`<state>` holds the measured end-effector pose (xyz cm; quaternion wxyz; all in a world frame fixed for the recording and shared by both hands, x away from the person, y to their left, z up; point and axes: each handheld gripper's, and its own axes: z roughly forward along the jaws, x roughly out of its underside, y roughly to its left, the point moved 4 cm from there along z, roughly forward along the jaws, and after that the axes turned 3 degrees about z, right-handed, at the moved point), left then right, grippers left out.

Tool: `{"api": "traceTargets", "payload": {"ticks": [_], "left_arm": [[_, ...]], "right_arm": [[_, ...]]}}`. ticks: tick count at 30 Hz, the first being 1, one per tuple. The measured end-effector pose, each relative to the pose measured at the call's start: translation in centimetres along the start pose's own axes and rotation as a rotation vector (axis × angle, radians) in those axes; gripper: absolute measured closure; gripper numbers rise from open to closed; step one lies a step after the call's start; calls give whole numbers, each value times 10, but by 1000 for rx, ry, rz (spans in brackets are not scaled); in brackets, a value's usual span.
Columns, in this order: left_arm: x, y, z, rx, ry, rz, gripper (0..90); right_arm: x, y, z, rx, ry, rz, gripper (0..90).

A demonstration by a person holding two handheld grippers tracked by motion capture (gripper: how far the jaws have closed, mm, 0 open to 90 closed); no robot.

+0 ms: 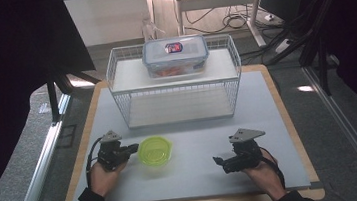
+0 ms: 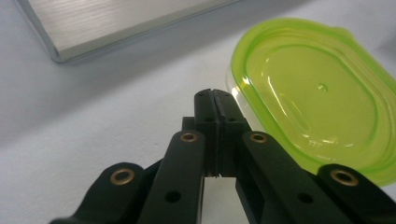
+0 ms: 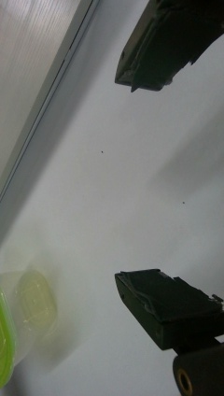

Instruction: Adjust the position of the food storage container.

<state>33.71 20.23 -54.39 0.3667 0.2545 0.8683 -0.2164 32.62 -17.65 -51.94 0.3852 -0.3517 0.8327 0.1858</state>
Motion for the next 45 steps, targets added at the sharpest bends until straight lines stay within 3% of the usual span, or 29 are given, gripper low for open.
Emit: {"api": "traceTargets", "payload": {"ticks": [4, 9, 13, 31, 35, 38, 45], "left_arm": [[6, -1, 3, 30, 36, -4, 897], [13, -15, 13, 61, 113, 41, 897], [15, -24, 19, 82, 140, 63, 897], [2, -83, 55, 179, 160, 180, 888], [-1, -90, 61, 168, 166, 209, 888], [-1, -87, 57, 146, 160, 218, 854], [-3, -80, 32, 60, 89, 260, 548]], "right_arm": [[0, -1, -1, 2, -2, 2, 49], [0, -1, -1, 1, -1, 3, 49], [0, 0, -1, -1, 2, 3, 49], [2, 0, 2, -4, 20, 2, 49], [2, 0, 2, -7, 20, 2, 49], [3, 0, 2, -10, 22, 4, 49], [3, 0, 2, -32, 16, 6, 42]]}}
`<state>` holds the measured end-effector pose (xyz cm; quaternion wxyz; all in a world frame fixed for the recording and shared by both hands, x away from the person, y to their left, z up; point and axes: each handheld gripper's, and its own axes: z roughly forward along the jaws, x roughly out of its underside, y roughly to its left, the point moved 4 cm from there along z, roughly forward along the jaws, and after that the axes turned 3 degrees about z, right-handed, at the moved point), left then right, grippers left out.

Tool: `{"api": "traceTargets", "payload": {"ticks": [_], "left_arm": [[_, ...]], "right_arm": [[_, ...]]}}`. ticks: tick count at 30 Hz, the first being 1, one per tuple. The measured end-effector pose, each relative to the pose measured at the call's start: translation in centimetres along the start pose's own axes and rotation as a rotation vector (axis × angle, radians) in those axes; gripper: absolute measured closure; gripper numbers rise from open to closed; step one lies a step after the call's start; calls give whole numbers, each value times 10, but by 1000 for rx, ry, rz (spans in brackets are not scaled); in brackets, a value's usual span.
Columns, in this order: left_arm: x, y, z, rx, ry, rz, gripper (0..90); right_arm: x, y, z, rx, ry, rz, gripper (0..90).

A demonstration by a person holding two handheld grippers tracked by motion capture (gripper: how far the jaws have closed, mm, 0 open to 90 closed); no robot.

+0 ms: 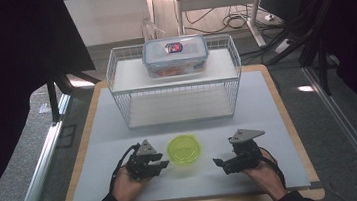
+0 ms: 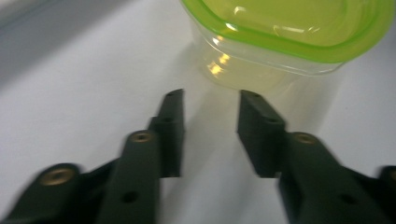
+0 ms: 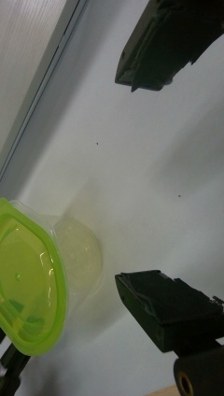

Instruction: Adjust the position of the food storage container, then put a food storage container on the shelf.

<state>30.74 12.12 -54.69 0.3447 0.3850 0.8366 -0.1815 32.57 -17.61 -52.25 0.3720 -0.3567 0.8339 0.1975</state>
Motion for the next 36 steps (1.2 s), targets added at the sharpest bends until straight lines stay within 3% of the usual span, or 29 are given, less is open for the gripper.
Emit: {"api": "traceTargets", "payload": {"ticks": [3, 10, 18, 20, 30, 36], "left_arm": [[1, 0, -12, -44, -38, 28, 462], [11, 0, -29, -86, -77, 30, 251], [23, 0, -41, -86, -126, 5, 127], [27, -1, -41, -90, -111, 18, 82], [32, 1, -40, -95, -92, 23, 53], [33, 2, -41, -89, -101, 10, 56]], "right_arm": [[0, 1, 0, -4, -5, 1, 33], [-1, 0, -1, -7, -17, -4, 17], [-2, 1, -1, -12, -30, -28, 11], [-1, 0, 0, -14, -24, -30, 8], [1, -2, 3, -5, -16, 5, 3], [-4, -1, 5, -12, -30, 62, 0]]}}
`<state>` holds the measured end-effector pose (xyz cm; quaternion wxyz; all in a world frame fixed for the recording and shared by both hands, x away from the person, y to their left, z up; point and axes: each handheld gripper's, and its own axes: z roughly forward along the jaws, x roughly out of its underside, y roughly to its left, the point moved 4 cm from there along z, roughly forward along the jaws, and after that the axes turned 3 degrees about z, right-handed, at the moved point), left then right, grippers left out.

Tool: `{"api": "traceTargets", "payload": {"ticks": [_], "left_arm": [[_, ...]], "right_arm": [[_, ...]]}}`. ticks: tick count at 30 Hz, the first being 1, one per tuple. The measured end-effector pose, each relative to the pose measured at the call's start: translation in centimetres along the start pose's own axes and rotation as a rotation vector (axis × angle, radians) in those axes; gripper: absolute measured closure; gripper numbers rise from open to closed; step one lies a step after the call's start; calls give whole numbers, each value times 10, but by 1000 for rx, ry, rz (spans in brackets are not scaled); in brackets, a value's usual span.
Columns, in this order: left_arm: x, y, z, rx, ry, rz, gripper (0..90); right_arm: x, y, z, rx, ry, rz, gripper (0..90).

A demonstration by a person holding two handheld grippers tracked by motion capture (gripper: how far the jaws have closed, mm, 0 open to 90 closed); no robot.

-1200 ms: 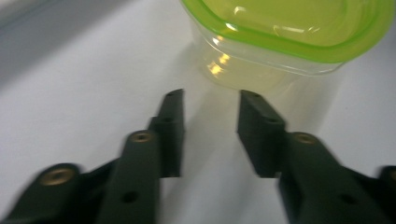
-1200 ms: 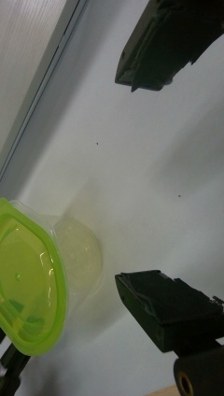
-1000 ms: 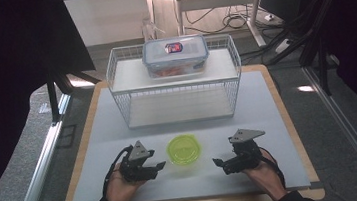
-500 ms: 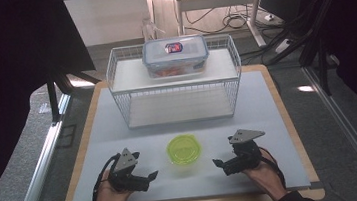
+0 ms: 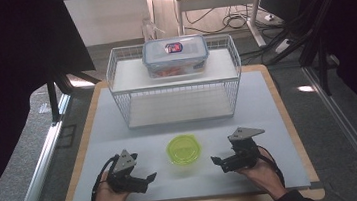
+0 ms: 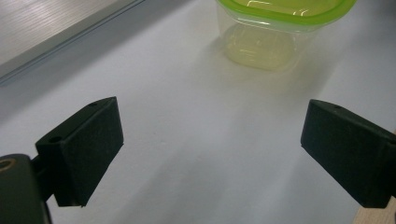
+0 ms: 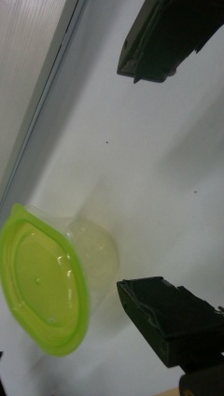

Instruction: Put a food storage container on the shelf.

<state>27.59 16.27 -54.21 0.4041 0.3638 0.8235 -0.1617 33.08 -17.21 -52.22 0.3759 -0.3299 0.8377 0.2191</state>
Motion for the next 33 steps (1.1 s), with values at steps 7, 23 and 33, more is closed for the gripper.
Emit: {"api": "traceTargets", "payload": {"ticks": [7, 23, 33], "left_arm": [[1, 1, 2, 9, -1, -10, 61], [2, 0, 5, 19, 9, 3, 70], [2, -1, 5, 24, 8, 14, 77]], "right_arm": [[-13, -3, 3, -58, -12, 72, 24], [-42, 0, 42, -228, 82, 239, 451], [-43, -2, 56, -301, 127, 356, 679]]}}
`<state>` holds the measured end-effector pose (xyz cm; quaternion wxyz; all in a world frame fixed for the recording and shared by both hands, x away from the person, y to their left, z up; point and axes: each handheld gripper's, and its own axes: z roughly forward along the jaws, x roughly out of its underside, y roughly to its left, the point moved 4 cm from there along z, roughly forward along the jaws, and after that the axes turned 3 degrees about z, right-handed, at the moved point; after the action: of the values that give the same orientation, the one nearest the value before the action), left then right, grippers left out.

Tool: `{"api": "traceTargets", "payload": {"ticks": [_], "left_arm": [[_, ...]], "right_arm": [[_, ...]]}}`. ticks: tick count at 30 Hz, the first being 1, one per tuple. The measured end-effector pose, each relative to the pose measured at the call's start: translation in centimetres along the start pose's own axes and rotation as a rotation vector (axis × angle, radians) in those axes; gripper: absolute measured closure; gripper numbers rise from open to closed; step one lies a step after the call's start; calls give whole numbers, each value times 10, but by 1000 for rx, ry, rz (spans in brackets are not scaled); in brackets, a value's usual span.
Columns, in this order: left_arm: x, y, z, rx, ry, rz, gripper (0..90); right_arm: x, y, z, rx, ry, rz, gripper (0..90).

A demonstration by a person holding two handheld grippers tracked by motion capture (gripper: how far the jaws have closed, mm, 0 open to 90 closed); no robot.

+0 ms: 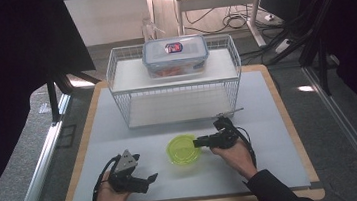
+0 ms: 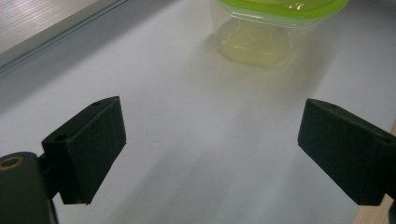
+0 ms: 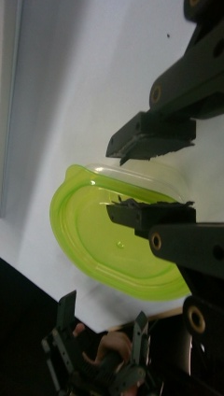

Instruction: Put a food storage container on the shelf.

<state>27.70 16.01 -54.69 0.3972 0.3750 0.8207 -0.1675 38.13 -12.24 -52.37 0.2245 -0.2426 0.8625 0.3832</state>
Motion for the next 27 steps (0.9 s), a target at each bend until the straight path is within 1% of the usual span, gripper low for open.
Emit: {"api": "traceTargets", "payload": {"ticks": [5, 7, 9, 11, 12, 15, 18, 19, 21, 27], "left_arm": [[0, 0, 1, -1, 4, 6, 78], [0, 0, 0, 0, 4, 7, 79], [0, 0, 1, -1, 4, 7, 80], [0, 0, 0, -1, 4, 6, 80], [0, 0, 0, -1, 3, 7, 80], [0, 0, 0, -1, 4, 8, 81], [0, 0, 0, -3, 3, 8, 81], [0, 0, 0, -3, 2, 8, 81], [0, 0, 0, -6, 0, 7, 81], [0, 1, -1, -7, -7, 0, 79]], "right_arm": [[0, -1, 1, -72, 21, 73, 797], [-1, 0, 2, -84, 30, 82, 804], [-1, 1, 2, -104, 36, 104, 810], [-2, 2, 1, -137, 34, 126, 816], [-2, 2, 1, -129, 33, 120, 817], [-3, 5, -1, -134, 27, 120, 819], [-5, 6, -4, -161, 15, 133, 819], [-6, 7, -6, -159, 7, 129, 819], [-8, 7, -10, -174, -7, 137, 819], [-16, 10, -24, -192, -49, 145, 819]]}}
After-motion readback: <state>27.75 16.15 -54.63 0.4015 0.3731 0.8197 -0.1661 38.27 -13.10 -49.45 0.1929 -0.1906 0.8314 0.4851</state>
